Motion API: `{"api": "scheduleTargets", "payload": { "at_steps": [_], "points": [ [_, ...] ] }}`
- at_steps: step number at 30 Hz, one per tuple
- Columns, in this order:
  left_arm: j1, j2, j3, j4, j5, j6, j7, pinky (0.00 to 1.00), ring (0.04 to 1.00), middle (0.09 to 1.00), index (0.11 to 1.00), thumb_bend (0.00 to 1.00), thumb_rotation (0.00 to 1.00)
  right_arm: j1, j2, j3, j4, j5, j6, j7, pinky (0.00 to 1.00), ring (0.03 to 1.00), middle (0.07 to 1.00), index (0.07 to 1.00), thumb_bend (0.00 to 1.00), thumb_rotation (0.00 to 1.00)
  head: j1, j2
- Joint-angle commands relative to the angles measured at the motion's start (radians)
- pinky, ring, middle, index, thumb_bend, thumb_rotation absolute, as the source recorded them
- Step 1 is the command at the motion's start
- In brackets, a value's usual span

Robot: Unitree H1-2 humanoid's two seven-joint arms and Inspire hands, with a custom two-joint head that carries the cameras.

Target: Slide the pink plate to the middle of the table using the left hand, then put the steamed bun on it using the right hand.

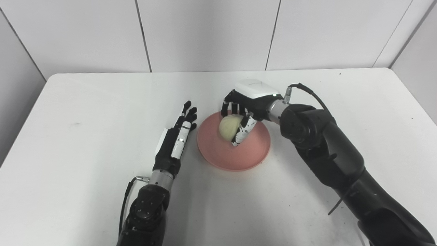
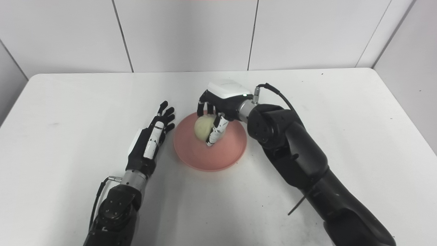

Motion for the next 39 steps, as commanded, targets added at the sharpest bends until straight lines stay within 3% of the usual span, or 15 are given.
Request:
{"api": "scheduleTargets", "payload": {
  "at_steps": [1,17,24,25,28,30,35,39],
  "points": [
    [0.059,-0.007,-0.023,0.04,0.004,0.032,-0.018,0.93,0.955,0.961,0.961,0.34,1.0,-0.035,0.0,-0.003,0.009,-0.015,-0.028,-0.037,0.3,0.389,0.423,0.531,0.52,0.0,0.001,0.001],
    [0.065,-0.009,-0.023,0.014,-0.004,0.057,-0.021,0.93,0.958,0.964,0.965,0.36,1.0,-0.029,0.015,0.059,0.13,-0.043,-0.07,-0.094,0.26,0.35,0.412,0.536,0.52,0.0,-0.006,0.02],
    [0.064,-0.004,-0.026,0.017,0.0,0.053,-0.024,0.94,0.964,0.967,0.964,0.37,1.0,-0.032,0.009,0.073,0.11,-0.053,-0.066,-0.066,0.33,0.428,0.444,0.546,0.52,0.0,-0.007,0.021],
    [0.064,-0.004,-0.026,0.016,0.0,0.056,-0.024,0.95,0.965,0.968,0.964,0.38,1.0,-0.033,0.007,0.075,0.103,-0.054,-0.065,-0.058,0.42,0.538,0.593,0.676,0.63,0.17,-0.007,0.021],
    [0.062,-0.001,-0.029,0.014,0.005,0.059,-0.024,0.95,0.966,0.97,0.966,0.38,1.0,-0.039,0.001,0.083,0.071,-0.066,-0.039,-0.006,0.56,0.697,0.765,0.797,0.75,0.36,-0.009,0.023],
    [0.061,-0.001,-0.029,0.014,0.006,0.061,-0.024,0.95,0.963,0.97,0.968,0.37,1.0,-0.046,0.0,0.084,0.048,-0.075,-0.019,0.041,0.66,0.822,0.878,0.871,0.81,0.54,-0.009,0.023],
    [0.056,0.001,-0.027,0.019,0.003,0.06,-0.025,0.96,0.974,0.98,0.975,0.35,1.0,-0.057,0.0,0.077,-0.008,-0.101,0.001,0.116,0.68,0.871,0.931,0.908,0.88,0.69,-0.009,0.022],
    [0.052,0.002,-0.026,0.025,-0.008,0.06,-0.033,0.97,0.985,0.99,0.979,0.34,1.0,-0.065,0.0,0.07,-0.053,-0.124,0.013,0.161,0.65,0.859,0.932,0.906,0.89,0.7,-0.011,0.02]
  ]
}}
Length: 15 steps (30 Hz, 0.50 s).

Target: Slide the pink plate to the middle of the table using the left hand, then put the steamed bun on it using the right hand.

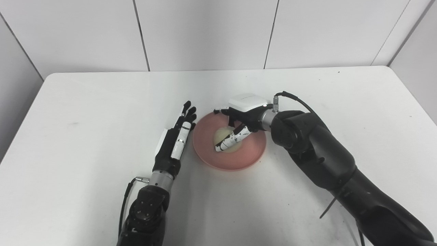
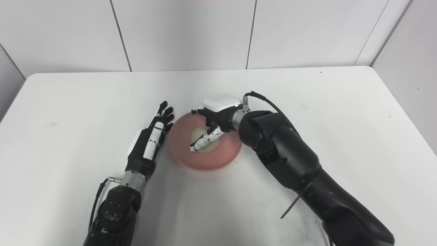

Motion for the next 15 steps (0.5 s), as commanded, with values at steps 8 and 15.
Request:
{"api": "scheduleTargets", "payload": {
  "at_steps": [8,15],
  "points": [
    [0.042,-0.002,-0.015,0.048,-0.021,0.045,-0.03,0.96,0.979,0.987,0.979,0.35,1.0,-0.076,-0.008,-0.03,-0.112,-0.044,0.027,0.103,0.69,0.858,0.913,0.897,0.87,0.71,-0.001,-0.002],
    [0.048,-0.003,-0.015,0.036,-0.024,0.05,-0.026,0.95,0.974,0.98,0.979,0.35,1.0,-0.075,-0.008,-0.064,-0.15,-0.055,0.035,0.13,0.71,0.845,0.901,0.889,0.84,0.72,-0.003,-0.003]
  ]
}}
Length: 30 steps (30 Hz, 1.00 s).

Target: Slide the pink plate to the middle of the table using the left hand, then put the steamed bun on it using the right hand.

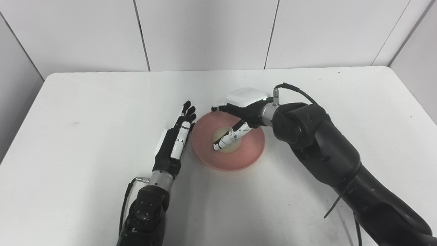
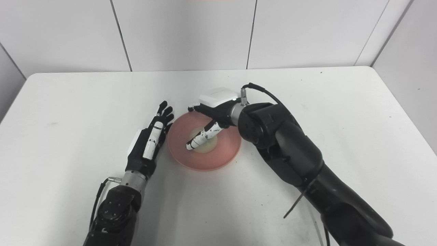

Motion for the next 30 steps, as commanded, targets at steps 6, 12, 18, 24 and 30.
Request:
{"api": "scheduleTargets", "payload": {
  "at_steps": [6,12,18,24,30],
  "points": [
    [0.047,-0.002,-0.008,0.049,-0.024,0.04,-0.034,0.95,0.972,0.977,0.979,0.37,1.0,-0.036,-0.011,-0.138,-0.135,0.067,0.008,-0.045,0.69,0.831,0.867,0.868,0.84,0.76,-0.003,-0.003],
    [0.048,0.001,-0.004,0.049,-0.033,0.039,-0.039,0.94,0.969,0.978,0.982,0.37,1.0,-0.019,-0.009,-0.267,-0.18,0.155,-0.007,-0.153,0.58,0.711,0.776,0.819,0.76,0.86,-0.009,-0.012],
    [0.054,0.002,0.005,0.036,-0.034,0.04,-0.034,0.94,0.973,0.981,0.983,0.33,1.0,0.122,0.032,-0.405,-0.142,0.223,-0.006,-0.375,0.62,0.717,0.763,0.811,0.61,0.98,-0.006,-0.032],
    [0.058,0.003,0.022,0.032,-0.048,0.038,-0.038,0.96,0.979,0.994,0.996,0.31,1.0,0.254,0.108,-0.497,-0.055,0.338,0.024,-0.53,0.72,0.779,0.804,0.826,0.52,1.0,-0.006,-0.049],
    [0.064,0.006,0.035,0.029,-0.067,0.042,-0.042,0.98,0.982,0.997,1.0,0.31,1.0,0.354,0.203,-0.616,0.045,0.632,-0.053,-0.614,0.96,0.98,0.986,0.986,0.39,1.0,-0.005,-0.061]
  ]
}}
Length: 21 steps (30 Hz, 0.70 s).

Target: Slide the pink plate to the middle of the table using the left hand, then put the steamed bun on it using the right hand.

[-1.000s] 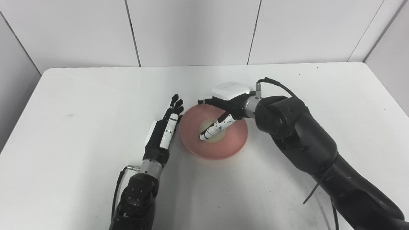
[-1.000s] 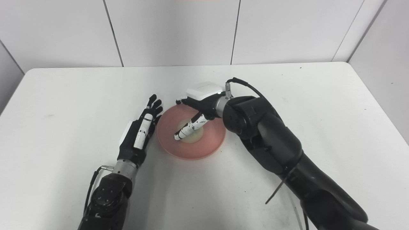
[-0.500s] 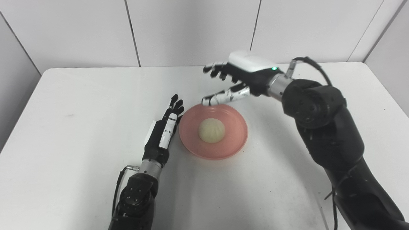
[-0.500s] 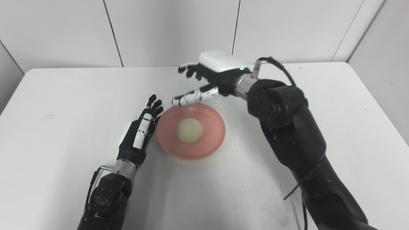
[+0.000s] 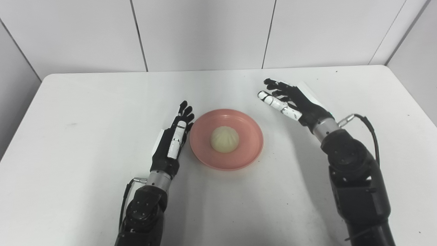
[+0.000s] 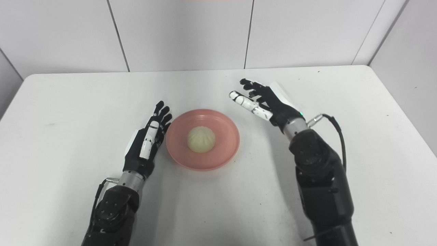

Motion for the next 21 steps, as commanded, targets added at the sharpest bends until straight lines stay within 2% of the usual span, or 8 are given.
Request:
{"api": "scheduleTargets", "payload": {
  "at_steps": [1,3,4,9,15,21],
  "points": [
    [0.06,0.007,0.006,0.031,-0.02,0.034,-0.011,0.99,0.984,0.999,1.0,0.31,1.0,0.012,0.04,-0.049,0.044,0.145,-0.127,-0.073,0.98,0.99,0.993,0.993,0.4,1.0,0.002,-0.003],
    [0.063,0.007,0.007,0.029,-0.018,0.035,-0.008,1.0,0.987,1.0,1.0,0.32,1.0,0.039,0.084,-0.086,0.117,0.245,-0.253,-0.129,1.0,0.998,0.999,0.999,0.4,1.0,0.002,-0.004],
    [0.065,0.007,0.008,0.029,-0.017,0.032,-0.006,1.0,0.989,1.0,1.0,0.32,1.0,0.05,0.099,-0.091,0.138,0.264,-0.294,-0.154,1.0,0.999,1.0,1.0,0.4,1.0,0.002,-0.004],
    [0.067,0.007,0.012,0.043,-0.009,0.01,-0.001,1.0,0.996,1.0,1.0,0.34,1.0,0.087,0.133,-0.063,0.196,0.269,-0.428,-0.265,1.0,1.0,1.0,1.0,0.35,1.0,0.007,-0.011],
    [0.067,0.005,0.014,0.059,-0.001,-0.01,0.008,1.0,0.999,1.0,1.0,0.36,1.0,0.112,0.139,-0.016,0.238,0.276,-0.506,-0.334,1.0,1.0,1.0,1.0,0.27,1.0,0.017,-0.02],
    [0.076,0.003,0.015,0.062,0.014,-0.028,0.023,1.0,1.0,1.0,1.0,0.37,1.0,0.154,0.153,0.01,0.282,0.334,-0.523,-0.35,1.0,1.0,1.0,1.0,0.28,1.0,0.046,-0.034]
  ]
}}
